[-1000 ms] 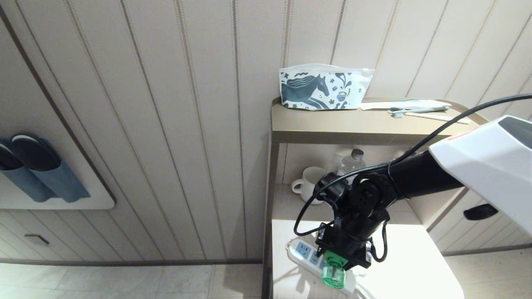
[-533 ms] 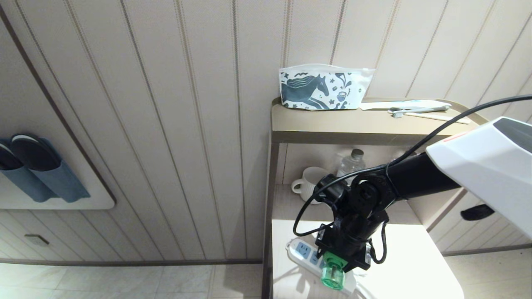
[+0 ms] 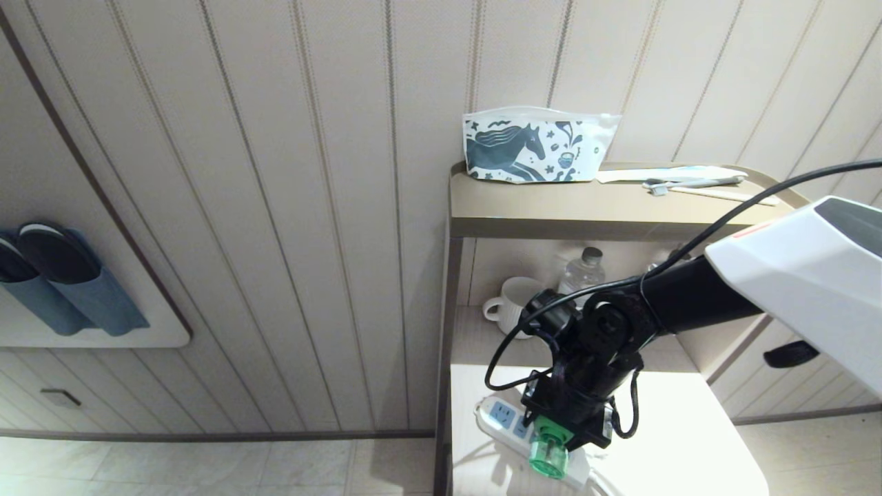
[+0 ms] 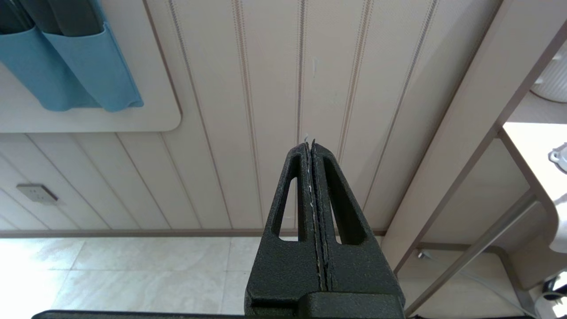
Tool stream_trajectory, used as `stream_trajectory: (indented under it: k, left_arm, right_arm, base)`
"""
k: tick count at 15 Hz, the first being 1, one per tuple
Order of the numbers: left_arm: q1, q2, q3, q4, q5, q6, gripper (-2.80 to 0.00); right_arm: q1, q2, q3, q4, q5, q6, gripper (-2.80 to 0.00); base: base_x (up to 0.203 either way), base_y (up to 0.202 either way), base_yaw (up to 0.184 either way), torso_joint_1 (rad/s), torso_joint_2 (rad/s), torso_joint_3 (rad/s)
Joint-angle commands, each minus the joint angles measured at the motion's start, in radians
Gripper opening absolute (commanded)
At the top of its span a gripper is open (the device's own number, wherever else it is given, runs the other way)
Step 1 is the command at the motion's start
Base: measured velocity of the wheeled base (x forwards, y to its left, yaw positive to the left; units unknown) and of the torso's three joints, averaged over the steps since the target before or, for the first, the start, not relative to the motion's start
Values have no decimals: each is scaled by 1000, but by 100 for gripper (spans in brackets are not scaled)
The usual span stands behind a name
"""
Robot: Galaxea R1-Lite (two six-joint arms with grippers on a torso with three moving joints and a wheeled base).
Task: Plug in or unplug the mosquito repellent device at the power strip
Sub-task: Insert the plug into the socket
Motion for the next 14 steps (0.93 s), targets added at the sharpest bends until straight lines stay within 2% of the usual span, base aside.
stream_trajectory:
  k: [1,14]
  left_arm:
    - [0,0,0,0,0,0,-280]
    - [0,0,0,0,0,0,-280]
  right_arm:
    - [-3,-6,7,1,-1,6,-280]
    - [3,-18,24,-21,-3,4,-280]
  base:
    - [0,0,0,0,0,0]
    - [0,0,0,0,0,0]
